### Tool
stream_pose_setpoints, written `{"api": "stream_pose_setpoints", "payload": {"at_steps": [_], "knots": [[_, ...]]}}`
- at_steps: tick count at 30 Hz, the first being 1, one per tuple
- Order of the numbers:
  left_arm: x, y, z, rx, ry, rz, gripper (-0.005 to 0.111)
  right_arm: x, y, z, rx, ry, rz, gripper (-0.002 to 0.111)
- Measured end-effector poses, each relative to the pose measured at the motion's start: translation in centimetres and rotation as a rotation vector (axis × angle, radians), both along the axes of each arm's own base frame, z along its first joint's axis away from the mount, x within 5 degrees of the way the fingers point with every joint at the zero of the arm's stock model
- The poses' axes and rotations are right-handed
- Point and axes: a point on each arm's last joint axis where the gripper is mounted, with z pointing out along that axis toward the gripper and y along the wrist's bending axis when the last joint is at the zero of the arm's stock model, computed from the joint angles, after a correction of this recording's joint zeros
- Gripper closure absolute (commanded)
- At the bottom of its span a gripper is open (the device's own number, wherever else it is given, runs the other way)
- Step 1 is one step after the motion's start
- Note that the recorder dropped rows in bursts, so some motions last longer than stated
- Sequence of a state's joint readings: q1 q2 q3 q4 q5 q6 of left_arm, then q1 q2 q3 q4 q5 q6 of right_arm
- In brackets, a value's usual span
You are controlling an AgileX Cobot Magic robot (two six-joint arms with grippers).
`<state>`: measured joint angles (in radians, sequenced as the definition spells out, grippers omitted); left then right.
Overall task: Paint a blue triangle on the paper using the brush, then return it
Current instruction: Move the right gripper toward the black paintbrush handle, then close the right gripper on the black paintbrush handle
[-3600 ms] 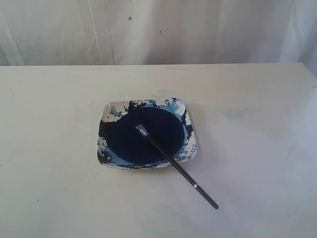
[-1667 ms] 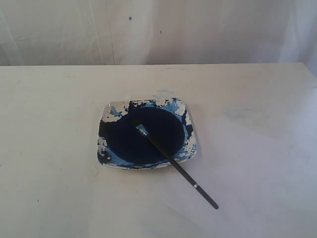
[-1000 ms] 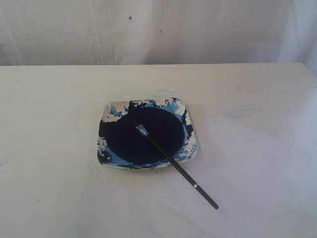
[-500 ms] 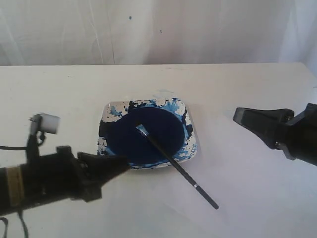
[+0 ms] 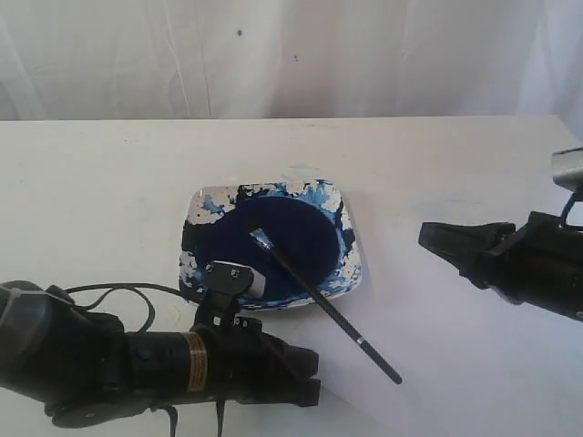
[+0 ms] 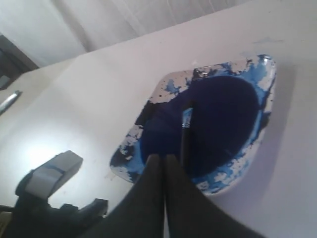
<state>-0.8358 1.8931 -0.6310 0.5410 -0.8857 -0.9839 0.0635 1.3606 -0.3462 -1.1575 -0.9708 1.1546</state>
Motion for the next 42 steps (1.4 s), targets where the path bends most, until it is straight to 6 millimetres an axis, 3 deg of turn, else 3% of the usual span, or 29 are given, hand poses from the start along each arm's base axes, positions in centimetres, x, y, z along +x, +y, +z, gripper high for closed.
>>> {"api": "stream_pose_setpoints", "payload": {"at_steps": [6, 9, 11, 14, 17, 26, 35, 42], "knots": [[0.5, -0.5, -0.7, 0.019, 0.006, -0.005, 0.107, 0.4, -0.4, -0.9, -0.095, -0.003, -0.024, 0.108], [0.5, -0.5, -0.7, 0.023, 0.008, -0.004, 0.107, 0.4, 0.0, -1.5, -0.116, -0.049, 0.033, 0.098], [0.5, -0.5, -0.7, 0.025, 0.007, -0.004, 0.107, 0.4, 0.4, -1.8, -0.122, -0.046, 0.063, 0.086], [0.6, -0.5, -0.7, 0.028, 0.007, -0.003, 0.107, 0.2, 1.4, -2.6, -0.148, -0.062, 0.131, 0.058], [0.6, -0.6, -0.7, 0.029, 0.006, -0.004, 0.107, -0.1, 2.3, -3.1, -0.182, -0.097, 0.203, 0.037], [0.5, -0.6, -0.7, 0.034, 0.000, -0.020, 0.107, -0.7, 3.4, -3.3, -0.220, -0.117, 0.311, 0.048], [0.6, -0.6, -0.7, 0.046, 0.002, -0.019, 0.107, -2.6, 3.9, -3.3, -0.065, 0.223, 0.421, 0.057], [0.5, -0.6, -0.8, 0.049, 0.002, -0.021, 0.107, -3.0, 3.9, -3.7, -0.042, 0.341, 0.421, 0.061]]}}
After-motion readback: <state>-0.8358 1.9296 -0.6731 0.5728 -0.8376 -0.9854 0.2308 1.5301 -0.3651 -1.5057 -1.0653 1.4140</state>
